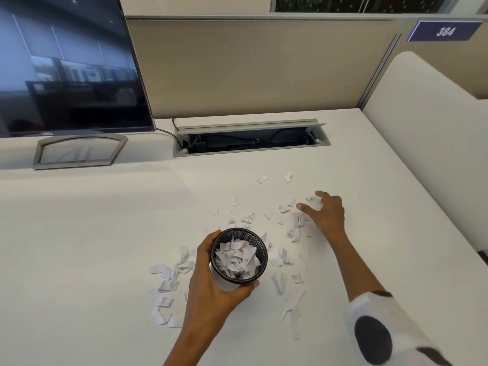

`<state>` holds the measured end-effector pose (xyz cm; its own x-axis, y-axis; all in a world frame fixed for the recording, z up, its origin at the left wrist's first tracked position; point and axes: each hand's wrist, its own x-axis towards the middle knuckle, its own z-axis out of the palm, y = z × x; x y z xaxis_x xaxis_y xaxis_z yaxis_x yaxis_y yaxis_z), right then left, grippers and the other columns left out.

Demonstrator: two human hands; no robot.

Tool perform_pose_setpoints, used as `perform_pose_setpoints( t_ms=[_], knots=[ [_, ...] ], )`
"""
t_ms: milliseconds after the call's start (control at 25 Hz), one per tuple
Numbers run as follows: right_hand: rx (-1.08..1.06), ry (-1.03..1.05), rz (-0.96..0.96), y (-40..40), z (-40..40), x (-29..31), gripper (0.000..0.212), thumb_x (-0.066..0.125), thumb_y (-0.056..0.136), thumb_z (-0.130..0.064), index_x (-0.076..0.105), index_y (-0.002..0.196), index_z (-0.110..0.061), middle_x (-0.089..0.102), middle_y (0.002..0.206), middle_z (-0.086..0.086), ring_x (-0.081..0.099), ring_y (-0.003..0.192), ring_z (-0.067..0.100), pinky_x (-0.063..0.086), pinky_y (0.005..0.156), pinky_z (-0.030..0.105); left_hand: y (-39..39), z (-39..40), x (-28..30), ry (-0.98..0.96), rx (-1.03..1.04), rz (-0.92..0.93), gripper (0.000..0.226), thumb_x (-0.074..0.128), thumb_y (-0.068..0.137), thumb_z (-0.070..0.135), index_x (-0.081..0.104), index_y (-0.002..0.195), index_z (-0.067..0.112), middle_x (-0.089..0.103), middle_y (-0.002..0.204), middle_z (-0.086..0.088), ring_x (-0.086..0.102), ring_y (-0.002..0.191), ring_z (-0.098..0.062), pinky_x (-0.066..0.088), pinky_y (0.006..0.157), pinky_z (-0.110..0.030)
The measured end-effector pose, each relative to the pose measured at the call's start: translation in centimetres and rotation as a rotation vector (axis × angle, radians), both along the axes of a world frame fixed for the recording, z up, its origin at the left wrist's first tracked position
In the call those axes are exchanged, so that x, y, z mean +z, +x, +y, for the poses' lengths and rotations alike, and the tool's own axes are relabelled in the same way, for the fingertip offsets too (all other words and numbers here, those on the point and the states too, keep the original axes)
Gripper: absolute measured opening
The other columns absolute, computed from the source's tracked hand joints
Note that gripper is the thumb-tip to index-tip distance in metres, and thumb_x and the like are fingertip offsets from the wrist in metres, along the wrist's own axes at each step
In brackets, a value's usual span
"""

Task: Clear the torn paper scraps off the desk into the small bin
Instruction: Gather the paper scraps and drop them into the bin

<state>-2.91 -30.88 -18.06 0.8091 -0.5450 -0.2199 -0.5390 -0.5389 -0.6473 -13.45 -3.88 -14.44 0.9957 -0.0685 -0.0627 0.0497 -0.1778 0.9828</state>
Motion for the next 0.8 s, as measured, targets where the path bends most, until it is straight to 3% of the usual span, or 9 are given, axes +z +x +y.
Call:
perform_pose_setpoints(
  t_ms=[80, 240, 440, 520, 640, 720, 800],
  knots=[
    [0.074, -0.020, 0.010, 1.9, 0.1, 0.1, 0.066, 0.079, 0.068, -0.045, 0.057, 0.123, -0.014, 0.048, 0.126, 0.016, 0.049, 0.119, 0.034, 0.040, 0.102, 0.040, 0.1, 0.0, 0.0, 0.008, 0.002, 0.006, 0.094, 0.083, 0.042, 0.036, 0.040, 0.124, 0.044, 0.054, 0.120, 0.032, 0.052, 0.113, 0.008, 0.048, 0.083, -0.010],
    [0.334, -0.049, 0.035, 3.4, 3.0, 0.2, 0.054, 0.084, 0.062, -0.042, 0.067, 0.105, -0.014, 0.051, 0.110, 0.008, 0.050, 0.105, 0.024, 0.044, 0.092, 0.037, 0.2, -0.1, 0.4, 0.007, 0.002, 0.012, 0.094, 0.082, 0.039, 0.037, 0.041, 0.124, 0.040, 0.053, 0.118, 0.035, 0.052, 0.112, 0.009, 0.047, 0.082, -0.008],
    [0.430, -0.065, 0.031, 2.8, 4.5, -0.2, 0.018, 0.078, 0.068, -0.007, 0.073, 0.084, -0.009, 0.057, 0.074, 0.000, 0.055, 0.079, 0.019, 0.041, 0.066, 0.025, 0.1, 0.3, 0.7, 0.009, 0.017, -0.009, 0.091, 0.085, 0.045, 0.023, 0.042, 0.124, 0.039, 0.054, 0.118, 0.033, 0.051, 0.112, 0.010, 0.046, 0.085, -0.010],
    [0.413, -0.063, 0.050, 2.4, 4.3, 0.5, 0.011, 0.071, 0.071, 0.002, 0.074, 0.080, -0.004, 0.070, 0.075, 0.008, 0.058, 0.071, 0.019, 0.046, 0.063, 0.026, 0.1, 0.4, 1.0, 0.010, 0.021, -0.012, 0.092, 0.084, 0.044, 0.021, 0.042, 0.124, 0.036, 0.056, 0.119, 0.027, 0.052, 0.112, 0.008, 0.049, 0.088, -0.017],
    [0.344, 0.113, -0.037, 1.2, 4.0, 2.9, 0.008, 0.074, 0.070, 0.003, 0.074, 0.077, 0.000, 0.074, 0.082, 0.020, 0.063, 0.060, 0.023, 0.057, 0.066, 0.027, 0.0, 0.4, 1.2, 0.003, 0.022, -0.019, 0.092, 0.084, 0.043, 0.022, 0.042, 0.125, 0.033, 0.056, 0.120, 0.025, 0.052, 0.112, 0.007, 0.049, 0.090, -0.023],
    [0.330, 0.223, -0.141, 0.3, 4.3, 5.5, 0.008, 0.076, 0.070, 0.000, 0.074, 0.073, -0.007, 0.075, 0.079, 0.017, 0.064, 0.055, 0.021, 0.055, 0.059, 0.016, -0.2, 0.4, 1.2, -0.004, 0.021, -0.027, 0.091, 0.084, 0.044, 0.023, 0.042, 0.124, 0.035, 0.055, 0.118, 0.030, 0.051, 0.112, 0.009, 0.047, 0.087, -0.014],
    [0.353, 0.311, -0.210, -0.8, 5.2, 8.4, 0.013, 0.078, 0.069, -0.003, 0.074, 0.070, -0.015, 0.075, 0.074, 0.009, 0.067, 0.059, 0.019, 0.053, 0.060, 0.017, -0.3, 0.3, 1.1, -0.013, 0.019, -0.032, 0.090, 0.084, 0.045, 0.023, 0.042, 0.123, 0.037, 0.052, 0.116, 0.035, 0.049, 0.112, 0.011, 0.044, 0.085, -0.007]
  ],
)
